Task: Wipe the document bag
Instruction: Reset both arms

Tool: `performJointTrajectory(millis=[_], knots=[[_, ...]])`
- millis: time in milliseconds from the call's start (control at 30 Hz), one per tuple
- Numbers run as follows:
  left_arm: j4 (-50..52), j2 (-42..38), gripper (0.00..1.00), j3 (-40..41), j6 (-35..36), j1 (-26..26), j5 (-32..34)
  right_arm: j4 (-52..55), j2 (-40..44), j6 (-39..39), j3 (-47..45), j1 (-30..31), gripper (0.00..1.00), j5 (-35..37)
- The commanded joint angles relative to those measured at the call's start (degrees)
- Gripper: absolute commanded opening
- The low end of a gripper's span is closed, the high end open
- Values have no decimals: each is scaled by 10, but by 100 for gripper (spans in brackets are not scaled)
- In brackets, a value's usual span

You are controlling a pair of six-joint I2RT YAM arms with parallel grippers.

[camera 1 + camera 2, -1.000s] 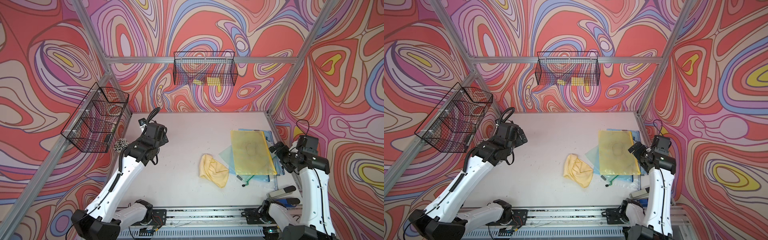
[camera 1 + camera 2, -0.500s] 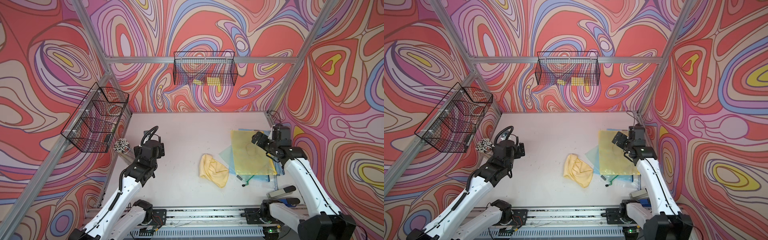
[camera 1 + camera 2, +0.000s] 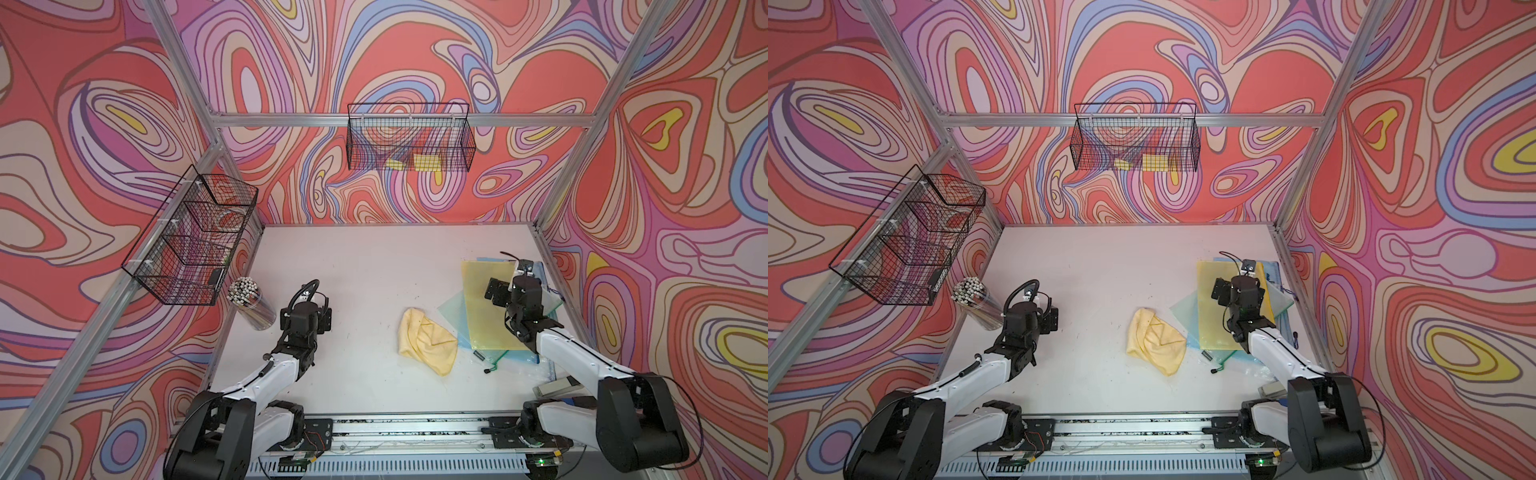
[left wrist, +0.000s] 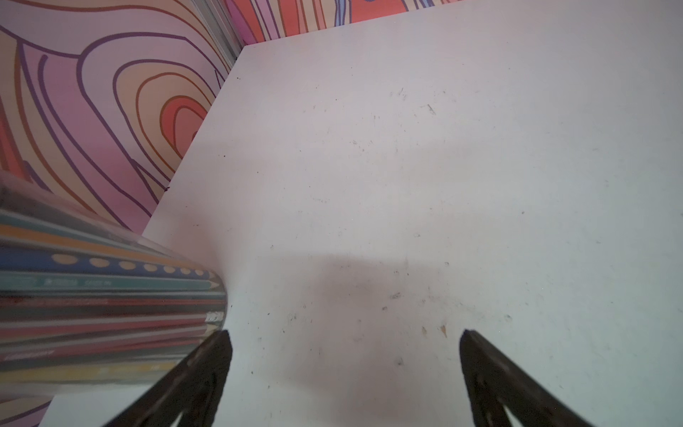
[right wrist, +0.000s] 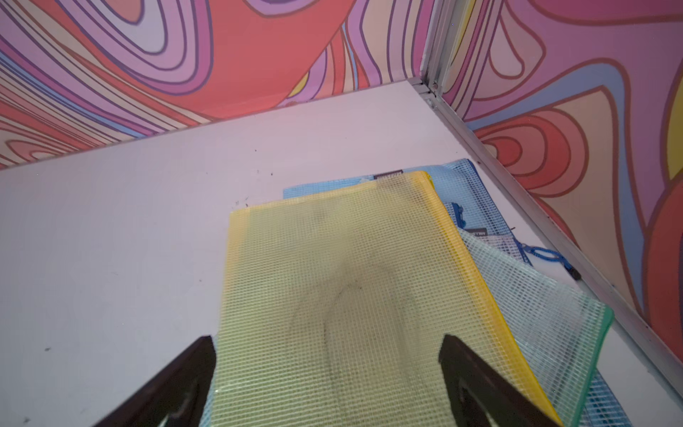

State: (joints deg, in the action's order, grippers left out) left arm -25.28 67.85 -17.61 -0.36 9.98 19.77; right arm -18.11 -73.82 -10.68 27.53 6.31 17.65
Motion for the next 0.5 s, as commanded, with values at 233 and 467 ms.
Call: performJointTrajectory(millis=[233,467], knots=[[-246,145,99,-19,12,-56,-102,-477,-196,84,-75,-10,98,80],[-219,196,99,-48,2,-91,-186,-392,-245,82,-13,-41,98,-33]])
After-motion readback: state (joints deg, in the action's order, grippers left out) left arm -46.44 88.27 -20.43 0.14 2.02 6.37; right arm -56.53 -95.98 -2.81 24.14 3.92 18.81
